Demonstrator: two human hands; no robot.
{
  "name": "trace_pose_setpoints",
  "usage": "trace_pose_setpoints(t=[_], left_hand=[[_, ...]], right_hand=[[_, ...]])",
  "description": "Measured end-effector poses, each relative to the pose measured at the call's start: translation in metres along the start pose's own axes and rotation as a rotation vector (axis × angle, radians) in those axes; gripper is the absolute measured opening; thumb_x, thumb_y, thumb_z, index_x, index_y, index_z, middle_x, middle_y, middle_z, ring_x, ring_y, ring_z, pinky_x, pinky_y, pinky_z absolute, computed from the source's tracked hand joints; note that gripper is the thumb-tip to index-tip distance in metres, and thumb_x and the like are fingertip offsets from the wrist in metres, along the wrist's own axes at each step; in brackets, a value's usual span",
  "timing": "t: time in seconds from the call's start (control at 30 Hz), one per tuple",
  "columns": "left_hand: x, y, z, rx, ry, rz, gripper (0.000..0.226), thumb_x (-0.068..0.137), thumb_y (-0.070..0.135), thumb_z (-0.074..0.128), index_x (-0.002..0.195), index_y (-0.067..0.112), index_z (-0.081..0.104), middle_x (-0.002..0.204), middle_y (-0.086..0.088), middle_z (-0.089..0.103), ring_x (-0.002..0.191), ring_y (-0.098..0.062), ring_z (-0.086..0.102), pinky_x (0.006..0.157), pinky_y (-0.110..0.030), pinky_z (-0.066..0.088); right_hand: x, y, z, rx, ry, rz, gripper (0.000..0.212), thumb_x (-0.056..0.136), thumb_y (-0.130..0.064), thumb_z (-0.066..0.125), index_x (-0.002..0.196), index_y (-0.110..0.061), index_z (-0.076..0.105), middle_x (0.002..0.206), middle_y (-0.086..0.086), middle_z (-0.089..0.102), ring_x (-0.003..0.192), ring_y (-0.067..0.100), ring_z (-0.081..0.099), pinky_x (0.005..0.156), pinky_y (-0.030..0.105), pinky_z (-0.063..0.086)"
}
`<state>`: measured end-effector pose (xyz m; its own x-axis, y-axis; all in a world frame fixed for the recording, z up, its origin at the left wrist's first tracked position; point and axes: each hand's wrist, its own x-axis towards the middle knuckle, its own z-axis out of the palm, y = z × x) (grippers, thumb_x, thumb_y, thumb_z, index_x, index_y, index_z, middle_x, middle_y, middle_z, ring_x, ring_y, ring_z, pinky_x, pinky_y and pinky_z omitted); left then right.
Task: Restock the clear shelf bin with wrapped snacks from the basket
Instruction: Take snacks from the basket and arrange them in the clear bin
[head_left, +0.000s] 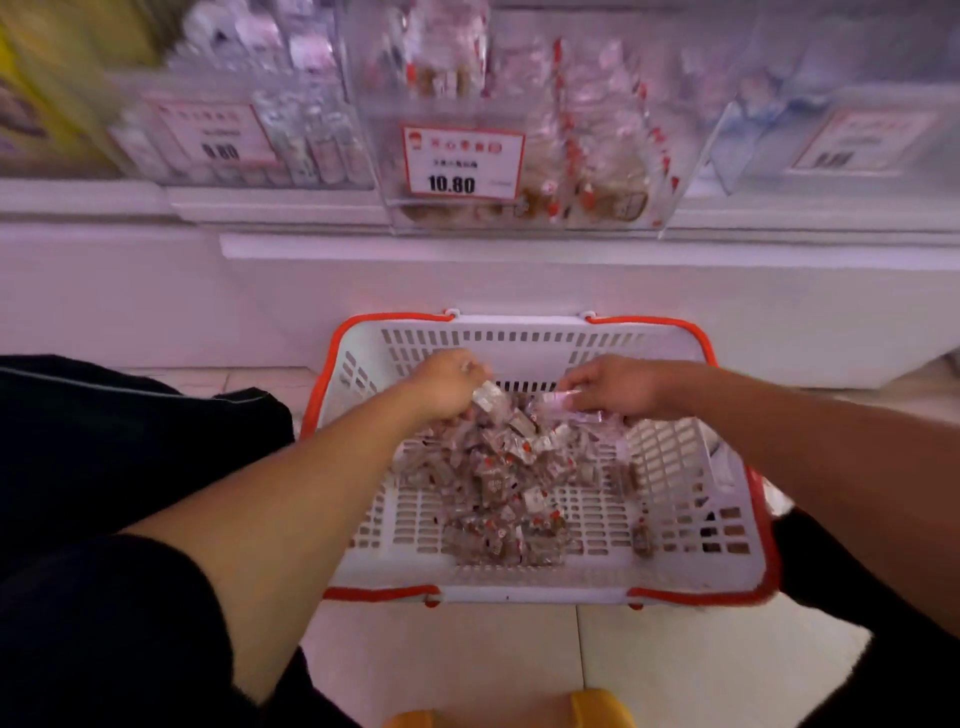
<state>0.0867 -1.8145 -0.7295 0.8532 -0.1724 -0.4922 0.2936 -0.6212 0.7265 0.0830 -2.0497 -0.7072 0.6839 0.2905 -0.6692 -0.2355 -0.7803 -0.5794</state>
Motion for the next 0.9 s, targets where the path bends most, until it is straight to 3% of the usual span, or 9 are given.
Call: trace_pose_setpoints(t=[0.07,0.13,0.2,0.3,0.43,0.6,0.67,0.73,0.9], left_hand=[[-0.009,0.039,-0.037,-0.006,-0.023,0.083,0.014,0.102,0.026,0.053,0.1,0.014,0.06,0.072,-0.007,0.061,0.052,-0.013,0.063,0.044,-0.021,0.042],[-0.024,0.072,-0.067,0.016,-0.034,0.161,0.016,0.102,0.026,0.054,0.104,0.01,0.06,0.075,-0.006,0.058,0.045,-0.007,0.061,0.041,-0.018,0.043],[-0.046,0.095,-0.088,-0.022,-0.087,0.2,0.017,0.103,0.025,0.052,0.106,0.011,0.06,0.079,-0.007,0.056,0.052,-0.01,0.065,0.043,-0.02,0.046],[-0.08,0.111,-0.1,-0.241,-0.108,0.24,0.016,0.105,0.025,0.048,0.1,0.019,0.062,0.081,-0.009,0.056,0.06,-0.015,0.065,0.045,-0.022,0.046],[-0.104,0.126,-0.089,-0.6,0.037,0.291,0.024,0.106,0.02,0.044,0.094,0.024,0.065,0.076,-0.003,0.056,0.057,-0.013,0.061,0.05,-0.026,0.05],[-0.111,0.154,-0.077,-0.671,0.226,0.347,0.017,0.105,0.025,0.046,0.098,0.02,0.061,0.091,-0.015,0.061,0.063,-0.016,0.054,0.05,-0.025,0.048],[-0.115,0.157,-0.074,-0.641,0.256,0.381,0.015,0.103,0.032,0.049,0.098,0.022,0.059,0.098,-0.015,0.065,0.071,-0.016,0.059,0.049,-0.021,0.048],[-0.118,0.161,-0.071,-0.675,0.259,0.421,0.019,0.102,0.036,0.049,0.099,0.02,0.06,0.102,-0.017,0.067,0.079,-0.019,0.063,0.051,-0.021,0.048],[-0.122,0.172,-0.071,-0.889,0.052,0.377,0.057,0.095,0.062,0.042,0.124,0.018,0.063,0.113,-0.008,0.073,0.102,-0.023,0.07,0.067,-0.03,0.054]], right_hand=[[-0.026,-0.035,-0.03,-0.032,-0.034,-0.108,0.029,0.095,-0.019,0.064,0.124,-0.02,0.061,0.105,0.014,0.064,0.079,0.018,0.051,0.063,0.028,0.044],[-0.056,-0.063,-0.051,0.034,-0.068,-0.186,0.03,0.093,-0.012,0.065,0.123,-0.019,0.064,0.111,0.013,0.063,0.087,0.021,0.051,0.07,0.038,0.047],[-0.087,-0.086,-0.067,0.116,-0.05,-0.249,0.03,0.092,-0.008,0.064,0.119,-0.022,0.066,0.101,0.002,0.065,0.087,0.019,0.057,0.072,0.045,0.058],[-0.122,-0.109,-0.079,0.176,0.054,-0.397,0.033,0.092,-0.008,0.065,0.118,-0.028,0.068,0.081,-0.009,0.067,0.078,0.015,0.062,0.072,0.051,0.061],[-0.14,-0.131,-0.074,0.253,0.199,-0.576,0.034,0.088,0.001,0.068,0.115,-0.017,0.056,0.079,0.019,0.061,0.07,0.021,0.057,0.064,0.045,0.059],[-0.141,-0.148,-0.073,0.181,0.538,-0.671,0.025,0.077,-0.002,0.079,0.092,-0.012,0.061,0.069,0.0,0.06,0.062,0.007,0.054,0.061,0.03,0.053],[-0.143,-0.15,-0.071,0.182,0.617,-0.707,0.021,0.076,-0.005,0.081,0.091,-0.011,0.069,0.075,0.006,0.068,0.068,0.01,0.057,0.065,0.032,0.051],[-0.144,-0.151,-0.066,0.28,0.601,-0.741,0.017,0.078,-0.006,0.078,0.094,-0.011,0.072,0.082,0.016,0.07,0.073,0.017,0.061,0.073,0.038,0.054],[-0.141,-0.154,-0.059,0.581,0.587,-0.781,0.019,0.081,-0.004,0.072,0.096,-0.015,0.07,0.086,0.023,0.067,0.08,0.02,0.064,0.081,0.032,0.056]])
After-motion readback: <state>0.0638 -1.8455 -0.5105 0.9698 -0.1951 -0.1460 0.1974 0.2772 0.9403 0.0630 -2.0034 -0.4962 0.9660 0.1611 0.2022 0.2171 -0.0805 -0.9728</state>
